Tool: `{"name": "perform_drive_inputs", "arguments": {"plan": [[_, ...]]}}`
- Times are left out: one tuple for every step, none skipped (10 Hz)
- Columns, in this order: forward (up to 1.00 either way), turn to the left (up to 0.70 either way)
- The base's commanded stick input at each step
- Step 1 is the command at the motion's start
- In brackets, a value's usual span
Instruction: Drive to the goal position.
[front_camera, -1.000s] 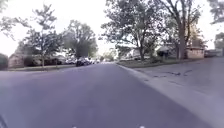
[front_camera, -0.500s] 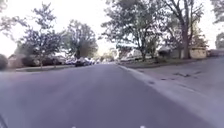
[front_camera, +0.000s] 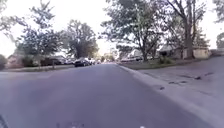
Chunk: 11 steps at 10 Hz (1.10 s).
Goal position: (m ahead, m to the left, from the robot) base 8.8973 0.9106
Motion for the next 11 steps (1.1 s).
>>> {"name": "perform_drive_inputs", "arguments": {"plan": [[1.00, 0.00], [1.00, 0.00], [1.00, 0.00], [1.00, 0.00], [1.00, 0.00], [1.00, 0.00], [1.00, 0.00], [1.00, 0.00], [1.00, 0.00], [1.00, 0.00], [1.00, 0.00]]}}
